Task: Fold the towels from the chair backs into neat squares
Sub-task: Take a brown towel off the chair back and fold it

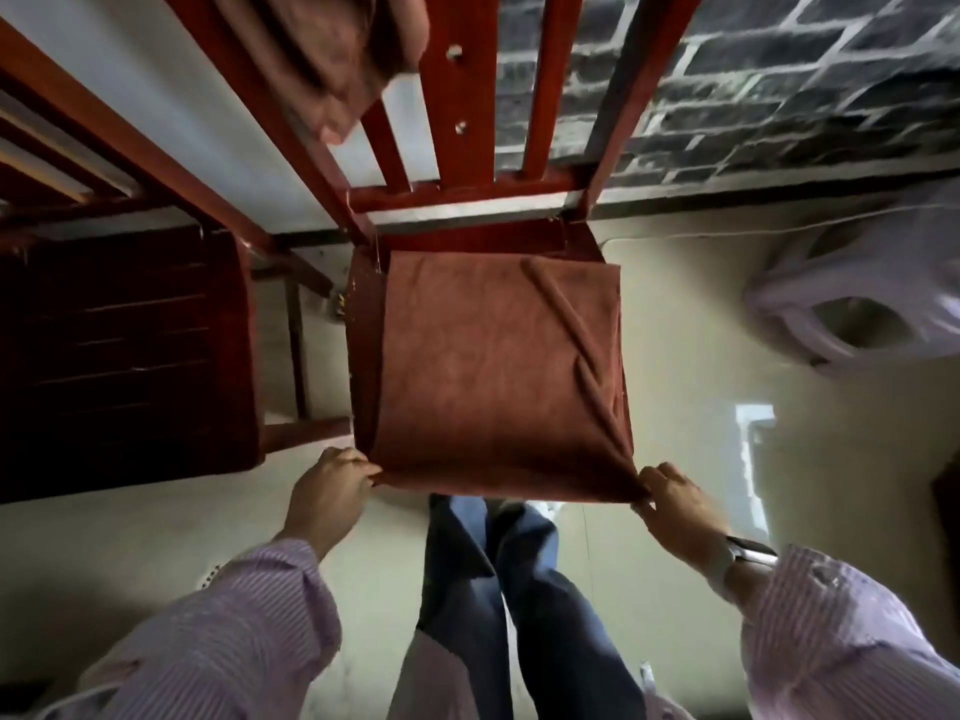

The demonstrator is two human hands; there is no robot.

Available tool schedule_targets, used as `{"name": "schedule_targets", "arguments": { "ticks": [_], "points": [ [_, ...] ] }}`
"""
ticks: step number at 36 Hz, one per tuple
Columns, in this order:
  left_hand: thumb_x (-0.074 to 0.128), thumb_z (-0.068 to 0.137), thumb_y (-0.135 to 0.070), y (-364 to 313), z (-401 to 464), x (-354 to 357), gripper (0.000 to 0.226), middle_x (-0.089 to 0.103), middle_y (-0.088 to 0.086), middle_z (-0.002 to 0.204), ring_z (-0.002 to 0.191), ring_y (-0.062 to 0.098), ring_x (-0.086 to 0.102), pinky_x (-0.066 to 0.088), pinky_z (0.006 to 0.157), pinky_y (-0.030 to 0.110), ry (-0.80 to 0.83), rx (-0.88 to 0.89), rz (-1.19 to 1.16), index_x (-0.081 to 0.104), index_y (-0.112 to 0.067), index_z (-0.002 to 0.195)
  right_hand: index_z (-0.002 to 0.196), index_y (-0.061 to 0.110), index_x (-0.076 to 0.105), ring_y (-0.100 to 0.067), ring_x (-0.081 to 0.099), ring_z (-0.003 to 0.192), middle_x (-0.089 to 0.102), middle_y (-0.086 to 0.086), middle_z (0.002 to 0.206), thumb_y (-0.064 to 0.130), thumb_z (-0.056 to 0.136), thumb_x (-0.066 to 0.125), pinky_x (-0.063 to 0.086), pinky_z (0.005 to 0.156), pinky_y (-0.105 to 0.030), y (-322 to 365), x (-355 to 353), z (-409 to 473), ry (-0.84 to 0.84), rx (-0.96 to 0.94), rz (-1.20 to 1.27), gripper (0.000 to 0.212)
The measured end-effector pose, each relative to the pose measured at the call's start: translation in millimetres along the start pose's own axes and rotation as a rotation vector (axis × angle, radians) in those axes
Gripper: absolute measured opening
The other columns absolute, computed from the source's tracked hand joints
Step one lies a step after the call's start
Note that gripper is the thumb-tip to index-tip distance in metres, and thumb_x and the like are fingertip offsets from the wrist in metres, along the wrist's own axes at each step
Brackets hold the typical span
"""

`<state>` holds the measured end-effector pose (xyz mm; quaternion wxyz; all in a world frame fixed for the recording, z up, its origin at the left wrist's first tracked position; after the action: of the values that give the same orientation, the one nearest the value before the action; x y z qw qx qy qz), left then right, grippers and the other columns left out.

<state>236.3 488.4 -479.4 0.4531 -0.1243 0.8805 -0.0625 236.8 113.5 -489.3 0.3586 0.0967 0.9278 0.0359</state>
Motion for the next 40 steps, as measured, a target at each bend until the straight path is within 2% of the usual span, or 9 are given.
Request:
{"name": "schedule_targets", "arguments": {
  "ticks": [4,9,16,22,27,31,33,35,40],
  "points": [
    [0.046,0.088,-0.008,5.7,3.2,32.0,0.035,0.059,0.0,0.121,0.116,0.019,0.046,0.04,0.093,0.03,0.118,-0.005,0.01,0.063,-0.018,0.116,0.113,0.018,0.053,-0.026,0.053,0.108,0.054,-0.005,0.117,0.02,0.089,0.045,0.047,0.084,-0.034,-7.3,31.7,5.5,0.128,0.025,-0.002,0.026],
    [0.053,0.084,-0.027,6.7,24.0,47.4,0.037,0.05,-0.002,0.132,0.121,0.02,0.044,0.038,0.099,0.035,0.329,-0.038,0.034,0.058,-0.026,0.121,0.124,0.027,0.049,-0.02,0.042,0.125,0.046,0.002,0.133,0.017,0.083,0.045,0.038,0.099,-0.033,-3.5,37.9,18.7,0.251,0.058,-0.034,0.043],
    [0.046,0.089,-0.013,-12.5,101.5,-1.0,0.033,0.054,0.014,0.122,0.113,0.032,0.051,0.042,0.097,0.04,0.08,-0.085,-0.157,0.057,-0.01,0.12,0.112,0.014,0.059,-0.036,0.057,0.103,0.058,-0.015,0.118,0.012,0.087,0.041,0.046,0.09,-0.037,13.2,-19.4,79.2,-0.027,0.165,0.296,0.031],
    [0.045,0.091,-0.009,-44.2,175.7,-40.5,0.036,0.047,0.014,0.131,0.122,0.032,0.043,0.035,0.102,0.039,-0.084,0.036,-0.137,0.05,-0.005,0.126,0.119,0.008,0.056,-0.039,0.053,0.107,0.054,-0.019,0.121,0.017,0.09,0.043,0.044,0.092,-0.04,33.4,-78.0,138.7,-0.301,0.16,0.492,0.033],
    [0.043,0.094,-0.015,-54.6,223.3,-60.2,0.046,0.03,0.009,0.147,0.135,0.029,0.026,0.029,0.108,0.044,-0.16,0.123,-0.02,0.035,-0.007,0.139,0.127,0.007,0.048,-0.041,0.042,0.114,0.046,-0.02,0.127,0.013,0.09,0.043,0.037,0.095,-0.043,51.6,-120.0,179.5,-0.446,0.065,0.324,0.037],
    [0.045,0.094,-0.02,-50.3,246.5,-65.8,0.054,0.023,0.01,0.151,0.141,0.028,0.011,0.022,0.108,0.049,-0.172,0.121,0.105,0.024,-0.009,0.143,0.141,0.022,0.031,-0.033,0.028,0.13,0.029,-0.007,0.148,0.016,0.09,0.039,0.03,0.103,-0.047,65.8,-126.4,208.3,-0.376,0.014,0.19,0.052],
    [0.053,0.09,-0.02,-45.5,253.4,-68.3,0.06,0.032,0.015,0.143,0.137,0.032,0.017,0.023,0.107,0.051,-0.192,0.111,0.138,0.027,-0.009,0.142,0.142,0.024,0.026,-0.03,0.026,0.133,0.028,-0.005,0.149,0.018,0.092,0.036,0.028,0.103,-0.047,71.1,-125.8,217.9,-0.346,0.01,0.131,0.052],
    [0.06,0.085,-0.02,-41.7,258.9,-71.0,0.061,0.041,0.017,0.132,0.129,0.035,0.027,0.024,0.105,0.05,-0.199,0.084,0.149,0.033,-0.011,0.139,0.14,0.021,0.031,-0.033,0.034,0.126,0.038,-0.012,0.139,0.021,0.09,0.04,0.029,0.101,-0.045,73.4,-129.6,222.1,-0.369,0.033,0.055,0.051],
    [0.067,0.08,-0.023,-50.9,259.9,-87.9,0.037,0.055,0.015,0.112,0.113,0.034,0.042,0.028,0.097,0.046,-0.269,0.116,0.171,0.056,-0.012,0.114,0.122,0.012,0.049,-0.033,0.041,0.113,0.049,-0.016,0.119,0.021,0.084,0.044,0.028,0.094,-0.044,81.7,-146.4,217.2,-0.495,0.06,-0.094,0.04]
  ]
}}
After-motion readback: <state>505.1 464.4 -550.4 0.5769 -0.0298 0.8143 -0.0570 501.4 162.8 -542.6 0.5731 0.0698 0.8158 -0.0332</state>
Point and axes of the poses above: each hand's wrist, its own z-axis towards the middle knuckle, its own x-axis out of the palm, y = z × x, the point moved 9 cm from there along z, towards the middle knuckle
